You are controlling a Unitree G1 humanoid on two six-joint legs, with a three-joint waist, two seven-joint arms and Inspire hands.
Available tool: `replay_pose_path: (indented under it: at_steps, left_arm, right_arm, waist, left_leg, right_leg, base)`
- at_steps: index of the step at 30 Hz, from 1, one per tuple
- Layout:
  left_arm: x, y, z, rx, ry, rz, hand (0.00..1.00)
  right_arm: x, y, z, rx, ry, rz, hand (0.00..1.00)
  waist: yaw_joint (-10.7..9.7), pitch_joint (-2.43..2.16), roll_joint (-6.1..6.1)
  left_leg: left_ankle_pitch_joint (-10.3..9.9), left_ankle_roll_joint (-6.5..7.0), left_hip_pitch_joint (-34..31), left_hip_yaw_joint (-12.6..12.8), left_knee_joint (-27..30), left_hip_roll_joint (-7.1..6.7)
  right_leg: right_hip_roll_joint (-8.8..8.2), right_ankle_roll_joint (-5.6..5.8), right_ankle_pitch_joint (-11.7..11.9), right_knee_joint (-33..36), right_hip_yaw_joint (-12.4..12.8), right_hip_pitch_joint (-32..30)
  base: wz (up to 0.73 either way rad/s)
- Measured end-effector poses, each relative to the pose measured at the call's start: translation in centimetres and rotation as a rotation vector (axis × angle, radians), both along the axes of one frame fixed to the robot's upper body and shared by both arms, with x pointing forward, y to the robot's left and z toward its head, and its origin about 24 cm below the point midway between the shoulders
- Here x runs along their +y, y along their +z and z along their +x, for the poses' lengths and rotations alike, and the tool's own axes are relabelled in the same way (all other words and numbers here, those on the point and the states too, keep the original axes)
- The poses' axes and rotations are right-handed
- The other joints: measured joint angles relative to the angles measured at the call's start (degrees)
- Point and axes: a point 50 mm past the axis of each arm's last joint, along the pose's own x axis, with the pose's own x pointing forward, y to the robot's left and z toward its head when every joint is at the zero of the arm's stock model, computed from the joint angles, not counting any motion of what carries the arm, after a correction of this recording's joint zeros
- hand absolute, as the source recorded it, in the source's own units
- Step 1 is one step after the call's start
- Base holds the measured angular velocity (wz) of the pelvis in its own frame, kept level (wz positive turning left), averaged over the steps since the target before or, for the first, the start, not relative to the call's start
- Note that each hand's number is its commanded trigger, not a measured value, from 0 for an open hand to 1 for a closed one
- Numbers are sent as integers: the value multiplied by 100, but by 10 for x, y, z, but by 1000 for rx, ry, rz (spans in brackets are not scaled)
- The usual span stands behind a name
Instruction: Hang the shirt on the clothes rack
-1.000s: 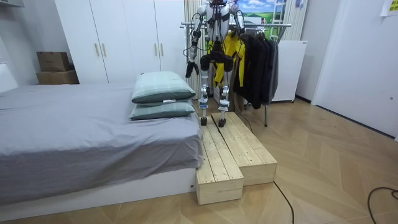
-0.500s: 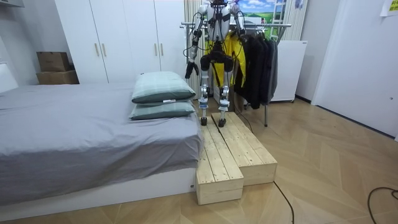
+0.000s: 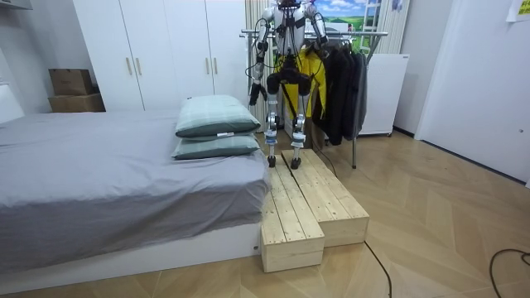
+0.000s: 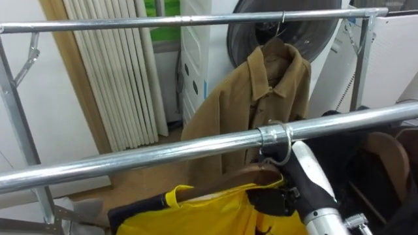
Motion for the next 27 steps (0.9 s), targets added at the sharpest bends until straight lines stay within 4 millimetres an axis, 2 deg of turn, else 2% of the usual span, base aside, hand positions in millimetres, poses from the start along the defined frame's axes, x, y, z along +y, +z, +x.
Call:
replay_pose_path:
  at_steps: [4,6,10,13,15,17,21,24,25,26,27]
  left_arm:
    - [0,4,8,-39,-6,3,0]
    - [2,5,12,-57,-9,5,0]
    - [2,8,18,-86,-10,-2,0]
    - [2,8,18,-85,-9,-4,0]
    - [4,9,18,-92,-5,7,0]
    - [6,10,20,-102,-7,17,0]
    - [10,14,20,-129,7,30,0]
    - [10,15,19,-136,12,40,0]
    - [10,15,19,-138,13,42,0]
    - [10,15,19,-145,14,46,0]
    - [10,16,21,-156,13,47,0]
  right_arm:
    - [-4,0,3,37,24,-32,100]
    - [-6,0,11,59,44,-42,100]
    - [-12,-14,14,158,51,-69,100]
    - [-14,-22,13,222,77,-85,100]
    - [-14,-23,14,249,88,-82,100]
    - [-15,-25,15,269,97,-66,100]
    - [-20,-31,14,317,95,-57,100]
    - [-23,-37,16,347,88,-48,100]
    - [-23,-37,16,349,87,-47,92]
    - [-23,-38,18,351,83,-44,64]
    - [-23,-39,17,356,81,-43,51]
  waist:
    - [-29,-20,-49]
    - [-54,-22,-53]
    - [-104,-19,-65]
    - [-103,-4,-82]
    - [-83,20,-126]
    - [-82,24,-175]
    - [-8,-30,-270]
    - [14,-44,-289]
    - [19,-42,-287]
    - [37,-37,-276]
    - [58,-28,-262]
  left_leg:
    - [-6,10,-48,-75,29,-21]
    - [-7,11,-45,-98,29,-21]
    - [-10,15,-54,-158,30,-24]
    - [-11,15,-52,-169,59,-19]
    - [-12,16,-75,-183,72,-17]
    - [-13,17,-100,-238,107,-23]
    - [-12,16,-146,-313,117,-35]
    - [-14,17,-146,-385,131,-44]
    - [-15,18,-148,-390,136,-46]
    - [-19,18,-149,-384,137,-42]
    - [-29,7,-155,-384,133,-37]
  right_leg:
    - [-14,4,15,-55,-67,10]
    - [-11,2,27,-67,-74,26]
    - [-25,1,28,-68,-198,47]
    - [-24,1,28,-74,-203,79]
    - [-24,0,27,-93,-217,93]
    - [-22,-3,28,-110,-257,94]
    - [-26,-13,51,-168,-376,113]
    - [-34,-10,57,-163,-445,141]
    - [-35,-10,57,-161,-441,141]
    - [-34,-9,58,-157,-439,148]
    - [-31,-7,59,-154,-438,164]
  base:
    - [9]
    - [0]
    - [11]
    - [2]
    - [5]
    - [12]
    - [11]
    - [10]
    - [7]
    - [0]
    - [0]
